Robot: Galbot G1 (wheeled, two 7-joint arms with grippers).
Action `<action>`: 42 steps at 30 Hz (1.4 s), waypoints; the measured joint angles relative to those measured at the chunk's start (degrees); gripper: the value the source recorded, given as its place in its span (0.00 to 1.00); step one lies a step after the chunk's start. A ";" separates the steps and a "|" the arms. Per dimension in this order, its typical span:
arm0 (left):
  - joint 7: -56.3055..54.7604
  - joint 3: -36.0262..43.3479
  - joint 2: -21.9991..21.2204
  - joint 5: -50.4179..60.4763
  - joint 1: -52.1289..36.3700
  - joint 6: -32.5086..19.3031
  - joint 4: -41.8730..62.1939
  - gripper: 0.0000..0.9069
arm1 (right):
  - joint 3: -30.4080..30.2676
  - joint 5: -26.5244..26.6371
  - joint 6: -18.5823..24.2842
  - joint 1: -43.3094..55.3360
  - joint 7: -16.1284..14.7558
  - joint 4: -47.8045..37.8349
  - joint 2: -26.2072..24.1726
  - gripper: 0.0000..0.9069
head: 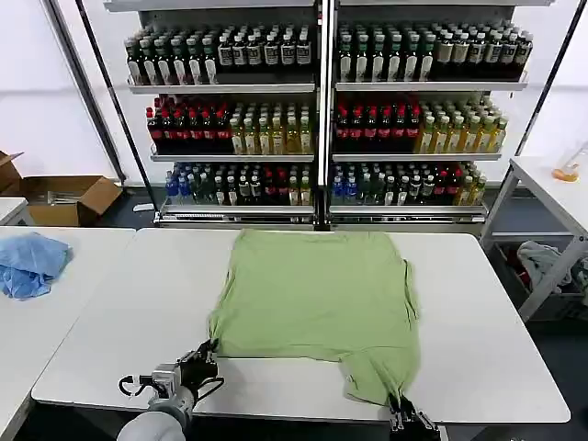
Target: Fold and organize the clothes.
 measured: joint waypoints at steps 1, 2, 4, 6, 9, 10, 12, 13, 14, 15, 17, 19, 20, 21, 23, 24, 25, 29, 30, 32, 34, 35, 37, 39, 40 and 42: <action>0.16 -0.12 0.05 -0.59 0.14 0.05 -0.20 0.02 | 0.21 -0.07 0.30 -0.22 -0.14 0.32 -0.15 0.00; 0.33 -0.27 0.07 -1.28 0.33 0.07 -0.46 0.02 | 0.35 -0.14 0.55 -0.43 -0.26 0.62 -0.26 0.00; 0.71 -0.59 0.11 -2.57 0.82 0.09 -1.10 0.02 | 0.73 -0.40 1.16 -1.00 -0.55 1.50 -0.55 0.00; 1.02 -0.99 0.17 -3.80 1.42 0.08 -1.87 0.02 | 1.07 -0.58 1.73 -1.63 -0.74 2.51 -0.83 0.00; 1.24 -1.66 0.19 -5.49 2.63 -0.14 -3.34 0.02 | 1.62 -0.65 2.52 -2.61 -0.89 4.03 -1.35 0.00; 1.23 -1.93 0.16 -6.05 3.07 -0.15 -3.89 0.02 | 1.87 -0.66 2.79 -2.92 -0.95 4.60 -1.50 0.00; 1.28 -2.56 0.22 -7.08 3.91 -0.27 -5.15 0.02 | 2.31 -0.63 3.18 -3.38 -1.13 5.60 -1.82 0.00; 1.30 -2.98 0.37 -7.47 4.31 -0.43 -5.89 0.02 | 2.61 -0.62 3.38 -3.55 -1.20 6.16 -2.01 0.00; 1.31 -3.43 0.49 -7.85 4.71 -0.56 -6.64 0.02 | 2.82 -0.61 3.56 -3.65 -1.25 6.65 -2.16 0.00; 1.31 -3.83 0.59 -8.31 5.05 -0.63 -7.26 0.02 | 3.04 -0.55 3.74 -3.67 -1.35 7.13 -2.34 0.00; 1.33 -4.73 0.84 -9.07 5.63 -0.82 -8.55 0.02 | 3.57 -0.37 4.04 -3.65 -1.47 8.05 -2.70 0.00; 1.38 -5.64 1.12 -9.85 6.06 -1.04 -9.80 0.02 | 4.03 -0.10 4.24 -3.51 -1.57 8.52 -2.97 0.00; 1.38 -6.01 1.27 -10.16 6.21 -1.12 -10.35 0.02 | 4.31 0.01 4.36 -3.38 -1.57 8.75 -3.12 0.00; 1.37 -6.40 1.37 -10.54 6.29 -1.19 -10.86 0.02 | 4.52 0.18 4.51 -3.22 -1.61 8.90 -3.24 0.00; 1.26 -7.36 1.78 -11.35 6.30 -1.35 -11.75 0.02 | 5.04 0.55 4.73 -2.77 -1.60 9.03 -3.57 0.00; 1.20 -7.77 1.94 -11.65 6.31 -1.41 -12.05 0.02 | 5.22 0.77 4.81 -2.41 -1.60 9.07 -3.75 0.00; 1.19 -8.13 2.15 -12.19 6.27 -1.44 -12.30 0.02 | 5.32 0.98 4.86 -2.04 -1.61 9.08 -3.94 0.00; 1.22 -8.78 3.00 -13.52 5.83 -1.69 -12.75 0.02 | 5.34 1.78 4.89 0.40 -1.43 8.44 -4.88 0.00; 1.25 -8.86 3.18 -13.70 5.63 -1.75 -12.78 0.02 | 5.25 1.99 4.86 1.17 -1.37 8.05 -5.16 0.00; 1.28 -8.90 3.68 -13.95 5.06 -1.84 -12.76 0.02 | 5.05 2.43 4.73 3.00 -1.24 7.04 -5.74 0.00; 1.28 -8.78 4.25 -14.03 4.29 -1.90 -12.40 0.02 | 4.74 2.82 4.60 4.97 -1.16 5.85 -6.30 0.00; 1.28 -8.60 4.46 -14.04 3.81 -1.95 -12.14 0.02 | 4.56 3.01 4.53 5.95 -1.09 5.21 -6.55 0.00; 1.29 -8.11 4.91 -14.05 2.66 -2.10 -11.41 0.02 | 4.22 3.39 4.39 7.97 -0.97 3.84 -6.99 0.00; 1.30 -7.40 5.17 -13.93 1.31 -2.30 -10.30 0.02 | 3.79 3.86 4.25 10.26 -0.92 2.22 -7.46 0.00; 1.29 -7.05 5.28 -13.80 0.59 -2.39 -9.70 0.02 | 3.60 4.07 4.18 11.39 -0.89 1.40 -7.67 0.00; 1.24 -6.18 5.44 -13.48 -1.05 -2.50 -8.39 0.02 | 3.05 4.55 3.95 13.89 -0.87 -0.46 -8.03 0.00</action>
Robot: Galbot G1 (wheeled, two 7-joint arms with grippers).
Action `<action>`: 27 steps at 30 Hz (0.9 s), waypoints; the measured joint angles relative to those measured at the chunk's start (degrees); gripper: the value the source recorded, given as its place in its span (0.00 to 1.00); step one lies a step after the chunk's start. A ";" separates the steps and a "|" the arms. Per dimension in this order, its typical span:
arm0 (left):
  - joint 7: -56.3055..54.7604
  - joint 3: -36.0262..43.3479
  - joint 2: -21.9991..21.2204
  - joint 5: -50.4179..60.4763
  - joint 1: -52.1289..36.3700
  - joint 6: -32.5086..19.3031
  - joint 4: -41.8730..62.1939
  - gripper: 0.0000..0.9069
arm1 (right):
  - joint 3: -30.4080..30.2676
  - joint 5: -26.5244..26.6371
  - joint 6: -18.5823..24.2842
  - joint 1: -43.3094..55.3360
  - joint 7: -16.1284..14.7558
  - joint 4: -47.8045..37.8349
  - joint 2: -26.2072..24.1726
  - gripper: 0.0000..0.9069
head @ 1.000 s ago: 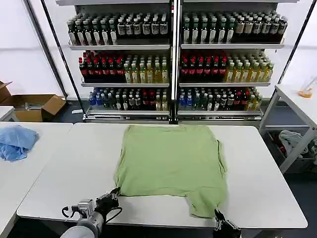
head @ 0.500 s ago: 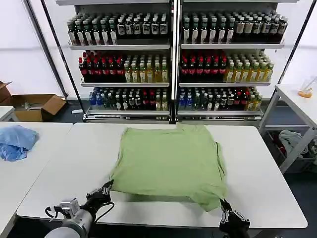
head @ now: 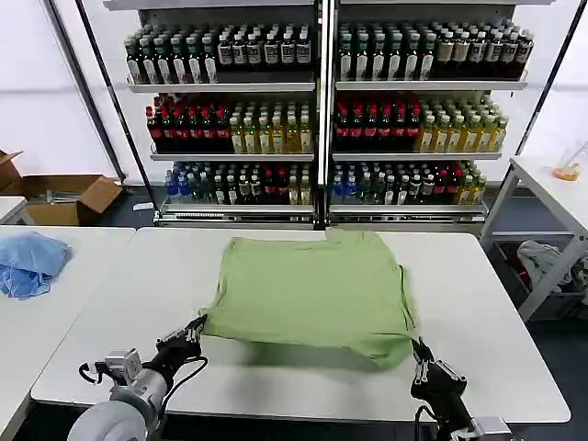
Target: Fold and organize the clothes.
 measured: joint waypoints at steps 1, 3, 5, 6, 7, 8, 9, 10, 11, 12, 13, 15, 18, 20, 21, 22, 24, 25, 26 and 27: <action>-0.05 0.49 0.05 0.17 -0.89 -0.06 0.71 0.02 | -0.25 0.15 -0.12 1.20 0.02 -0.87 -0.10 0.00; -0.13 1.57 0.05 0.57 -2.71 -0.14 2.27 0.02 | -0.81 0.33 -0.32 3.64 0.02 -2.81 -0.19 0.00; -0.27 2.64 0.03 0.94 -4.46 -0.21 3.93 0.02 | -1.34 0.36 -0.43 5.89 0.04 -4.71 -0.19 0.00; -0.28 3.22 0.01 1.13 -5.41 -0.24 4.85 0.02 | -1.60 0.37 -0.48 6.98 0.04 -5.64 -0.17 0.00; -0.36 3.71 -0.02 1.34 -6.31 -0.26 5.72 0.02 | -1.90 0.35 -0.58 8.18 0.02 -6.74 -0.13 0.00; -0.45 4.22 -0.06 1.57 -7.18 -0.28 6.52 0.02 | -2.21 0.29 -0.69 9.23 -0.01 -7.73 -0.05 0.00; -0.49 4.84 -0.10 1.84 -8.13 -0.35 7.52 0.02 | -2.55 0.17 -0.72 10.27 -0.05 -8.75 0.05 0.00; -0.55 5.45 -0.16 2.15 -8.97 -0.43 8.42 0.02 | -2.90 0.05 -0.74 11.37 -0.10 -9.88 0.11 0.00; -0.60 6.16 -0.27 2.55 -9.96 -0.56 9.45 0.02 | -3.22 -0.12 -0.75 12.34 -0.19 -10.89 0.17 0.00; -0.65 6.77 -0.39 2.94 -10.78 -0.69 10.30 0.02 | -3.55 -0.25 -0.77 13.17 -0.31 -11.84 0.22 0.00; -0.73 7.33 -0.54 3.33 -11.58 -0.79 11.15 0.02 | -3.85 -0.38 -0.77 13.98 -0.38 -12.74 0.27 0.00; -0.85 8.51 -0.83 4.20 -13.08 -1.03 12.95 0.02 | -4.55 -0.84 -0.76 15.63 -0.61 -14.66 0.45 0.00; -1.14 10.12 -1.28 5.51 -15.11 -1.24 15.44 0.02 | -5.54 -1.54 -0.67 17.69 -0.92 -17.18 0.70 0.00; -1.30 11.04 -1.48 6.30 -16.19 -1.41 16.97 0.02 | -6.16 -2.08 -0.55 18.78 -1.13 -18.69 0.89 0.00; -1.30 11.47 -1.56 6.67 -16.57 -1.49 17.61 0.02 | -6.48 -2.42 -0.49 19.29 -1.23 -19.44 0.99 0.00; -1.37 11.85 -1.68 7.10 -16.90 -1.58 18.26 0.02 | -6.78 -2.75 -0.44 19.71 -1.30 -20.11 1.10 0.00; -1.58 12.56 -1.97 8.06 -17.57 -1.81 19.52 0.17 | -7.49 -3.54 -0.49 20.49 -1.54 -21.46 1.42 0.90; -1.69 12.80 -2.10 8.50 -17.82 -1.93 20.06 0.37 | -7.77 -3.91 -0.60 20.74 -1.66 -21.99 1.59 1.00; -1.79 13.03 -2.22 8.94 -18.04 -2.01 20.62 1.00 | -7.98 -4.26 -0.76 20.92 -1.81 -22.40 1.73 1.00; -1.87 13.19 -2.35 9.28 -18.15 -2.04 20.98 1.00 | -8.13 -4.58 -0.92 21.07 -1.96 -22.73 1.85 1.00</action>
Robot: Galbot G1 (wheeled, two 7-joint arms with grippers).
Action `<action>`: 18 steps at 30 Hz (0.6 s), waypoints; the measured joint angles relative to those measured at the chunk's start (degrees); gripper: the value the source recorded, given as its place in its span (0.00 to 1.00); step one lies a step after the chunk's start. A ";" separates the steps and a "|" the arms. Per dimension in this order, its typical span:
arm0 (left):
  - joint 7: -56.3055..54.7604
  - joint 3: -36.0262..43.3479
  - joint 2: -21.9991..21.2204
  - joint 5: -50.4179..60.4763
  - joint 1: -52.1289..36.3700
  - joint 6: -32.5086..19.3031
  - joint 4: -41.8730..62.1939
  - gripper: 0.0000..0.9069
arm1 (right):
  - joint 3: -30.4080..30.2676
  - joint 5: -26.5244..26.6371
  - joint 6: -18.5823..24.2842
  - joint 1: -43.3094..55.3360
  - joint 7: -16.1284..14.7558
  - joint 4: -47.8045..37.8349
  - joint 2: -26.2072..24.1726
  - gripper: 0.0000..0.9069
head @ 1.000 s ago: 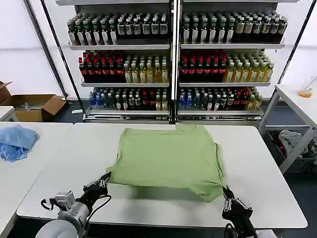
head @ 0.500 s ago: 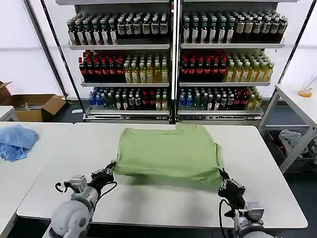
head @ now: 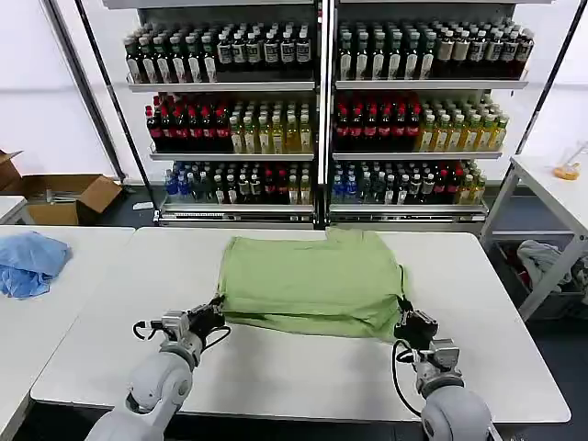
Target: Fold and organize the clothes.
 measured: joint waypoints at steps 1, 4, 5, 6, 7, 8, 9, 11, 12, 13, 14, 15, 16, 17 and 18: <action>-0.02 0.16 -0.14 0.35 -0.09 -0.03 0.29 1.00 | -0.09 -0.38 -0.14 0.13 -0.19 -0.28 0.13 1.00; 0.01 0.49 -0.49 1.33 -0.22 -0.09 1.01 1.00 | -0.16 -0.94 -0.29 0.17 -0.74 -0.76 0.35 1.00; 0.07 0.51 -0.59 1.54 -0.22 -0.09 1.18 1.00 | -0.17 -1.06 -0.30 0.16 -0.83 -0.86 0.43 1.00; 0.10 0.53 -0.69 1.68 -0.22 -0.10 1.31 1.00 | -0.17 -1.13 -0.30 0.07 -0.91 -0.89 0.49 1.00; 0.09 0.53 -0.83 1.83 -0.22 -0.12 1.44 1.00 | -0.13 -1.19 -0.29 -0.07 -0.98 -0.88 0.55 1.00; 0.08 0.53 -0.96 1.98 -0.17 -0.19 1.47 1.00 | -0.02 -1.28 -0.23 -0.33 -1.04 -0.80 0.58 1.00; 0.09 0.53 -1.07 2.10 -0.08 -0.27 1.49 1.00 | 0.12 -1.39 -0.15 -0.64 -1.06 -0.57 0.59 1.00; -0.03 0.42 -1.34 2.45 0.15 -0.43 1.48 1.00 | 0.55 -1.63 0.06 -1.51 -1.07 0.21 0.59 1.00; -0.11 0.28 -1.46 2.62 0.30 -0.50 1.41 1.00 | 0.82 -1.72 0.18 -2.03 -1.07 0.68 0.58 1.00; -0.17 0.15 -1.57 2.82 0.51 -0.56 1.31 1.00 | 1.12 -1.77 0.27 -2.65 -1.07 1.23 0.55 1.00; -0.20 0.02 -1.65 3.00 0.72 -0.64 1.14 1.00 | 1.42 -1.83 0.35 -3.30 -1.06 1.80 0.53 1.00; -0.21 -0.12 -1.73 3.21 0.97 -0.74 0.95 1.00 | 1.81 -1.89 0.39 -4.11 -1.01 2.50 0.52 1.00; -0.24 -0.30 -1.80 3.43 1.26 -0.83 0.71 1.00 | 2.16 -1.91 0.41 -4.86 -0.95 3.12 0.51 1.00; -0.27 -0.51 -1.87 3.65 1.60 -0.97 0.43 1.00 | 2.48 -1.93 0.41 -5.52 -0.87 3.64 0.50 1.00; -0.31 -0.76 -1.96 3.86 2.05 -1.10 0.11 1.00 | 2.85 -1.90 0.37 -6.21 -0.74 4.04 0.52 1.00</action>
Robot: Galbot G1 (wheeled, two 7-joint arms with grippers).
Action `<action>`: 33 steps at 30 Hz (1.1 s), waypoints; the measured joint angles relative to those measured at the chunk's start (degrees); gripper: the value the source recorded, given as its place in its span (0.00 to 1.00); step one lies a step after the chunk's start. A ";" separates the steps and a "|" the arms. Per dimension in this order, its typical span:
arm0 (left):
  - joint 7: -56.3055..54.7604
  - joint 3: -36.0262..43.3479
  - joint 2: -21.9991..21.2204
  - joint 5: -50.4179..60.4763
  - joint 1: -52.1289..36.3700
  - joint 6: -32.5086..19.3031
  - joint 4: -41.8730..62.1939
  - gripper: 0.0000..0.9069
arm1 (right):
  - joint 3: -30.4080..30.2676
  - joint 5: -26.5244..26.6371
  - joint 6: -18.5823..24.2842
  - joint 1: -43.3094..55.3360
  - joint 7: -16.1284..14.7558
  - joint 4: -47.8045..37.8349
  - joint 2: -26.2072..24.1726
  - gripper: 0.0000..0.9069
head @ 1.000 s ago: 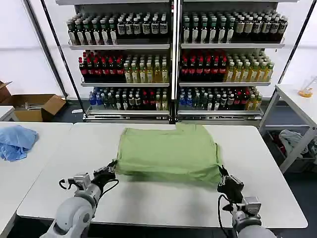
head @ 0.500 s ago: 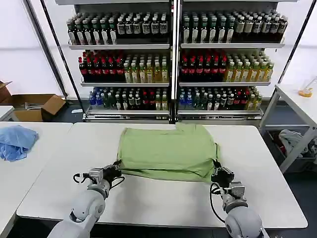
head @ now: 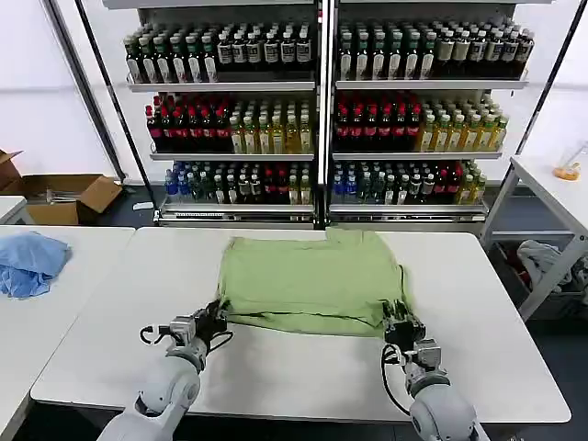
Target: Fold and organize the clothes.
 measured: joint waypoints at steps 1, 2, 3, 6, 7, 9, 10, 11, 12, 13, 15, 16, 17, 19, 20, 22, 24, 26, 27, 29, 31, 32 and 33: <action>-0.02 -0.20 -0.02 0.11 0.36 -0.05 -0.20 1.00 | 0.34 0.08 -0.10 -0.47 0.16 0.25 0.04 1.00; -0.04 -0.42 -0.03 0.22 0.70 -0.16 -0.37 1.00 | 0.65 0.16 -0.18 -0.84 0.29 0.47 0.08 1.00; -0.06 -0.69 -0.02 0.33 1.08 -0.29 -0.47 1.00 | 0.85 0.26 -0.29 -1.14 0.46 0.62 0.18 1.00; -0.09 -1.15 0.04 0.47 1.66 -0.55 -0.47 1.00 | 1.15 0.91 -0.90 -1.70 1.02 0.63 0.51 1.00; -0.15 -1.22 0.06 0.55 1.72 -0.63 -0.45 0.42 | 1.17 1.27 -1.20 -1.73 1.26 0.55 0.64 1.00; -0.11 -1.24 0.02 0.64 1.78 -0.72 -0.19 0.11 | 1.17 2.14 -1.86 -1.72 1.68 0.20 0.94 0.49; -0.12 -1.24 0.01 0.67 1.77 -0.74 -0.03 0.07 | 1.15 2.58 -2.12 -1.66 1.90 -0.05 1.08 0.24; -0.11 -1.24 0.00 0.69 1.74 -0.75 0.14 0.03 | 1.12 3.04 -2.31 -1.59 2.02 -0.29 1.21 0.00; -0.12 -1.20 0.01 0.73 1.61 -0.77 0.42 0.02 | 1.07 3.48 -2.40 -1.45 2.17 -0.58 1.32 0.00; -0.11 -1.14 0.01 0.75 1.47 -0.83 0.65 0.02 | 1.02 3.97 -2.51 -1.32 2.32 -0.84 1.41 0.00; -0.17 -0.96 0.06 0.81 1.23 -1.01 1.07 0.02 | 0.90 4.88 -2.89 -1.08 2.68 -1.35 1.60 0.00; -0.09 -0.87 0.07 0.83 1.18 -1.08 1.22 0.02 | 0.85 5.27 -3.04 -1.02 2.81 -1.56 1.64 0.00; -0.08 -0.76 0.11 0.86 1.13 -1.22 1.39 0.02 | 0.82 5.64 -3.19 -1.02 2.89 -1.76 1.66 0.00; 0.06 -0.53 0.16 0.90 1.12 -1.43 1.65 0.02 | 0.83 6.50 -3.39 -1.06 3.07 -2.19 1.62 0.00; 0.10 -0.49 0.18 0.90 1.11 -1.49 1.80 0.02 | 0.83 6.83 -3.40 -1.07 3.15 -2.32 1.60 0.00; 0.26 -0.47 0.19 0.80 1.08 -1.63 2.11 0.02 | 0.85 7.40 -3.40 -1.23 3.18 -2.38 1.54 0.00; 0.40 -0.36 0.21 0.63 1.00 -1.68 2.38 0.02 | 0.90 7.79 -3.43 -1.33 3.18 -2.37 1.50 0.00; 0.54 -0.30 0.21 0.44 0.93 -1.69 2.58 0.02 | 0.95 8.07 -3.44 -1.61 3.17 -2.17 1.42 0.00; 0.61 -0.31 0.21 0.30 0.91 -1.67 2.61 0.02 | 0.96 8.21 -3.44 -1.70 3.17 -2.09 1.38 0.00; 0.72 -0.33 0.22 -0.03 0.94 -1.61 2.60 0.02 | 0.97 8.35 -3.52 -2.06 3.17 -1.71 1.31 0.00; 0.85 -0.44 0.27 -0.46 1.14 -1.50 2.44 0.02 | 0.98 8.41 -3.60 -2.53 3.17 -1.21 1.30 0.00; 0.90 -0.49 0.31 -0.67 1.20 -1.45 2.38 0.02 | 1.05 8.42 -3.60 -2.93 3.13 -0.80 1.30 0.00; 0.96 -0.56 0.42 -0.91 1.31 -1.40 2.27 0.02 | 1.08 8.39 -3.61 -3.36 3.10 -0.38 1.31 0.00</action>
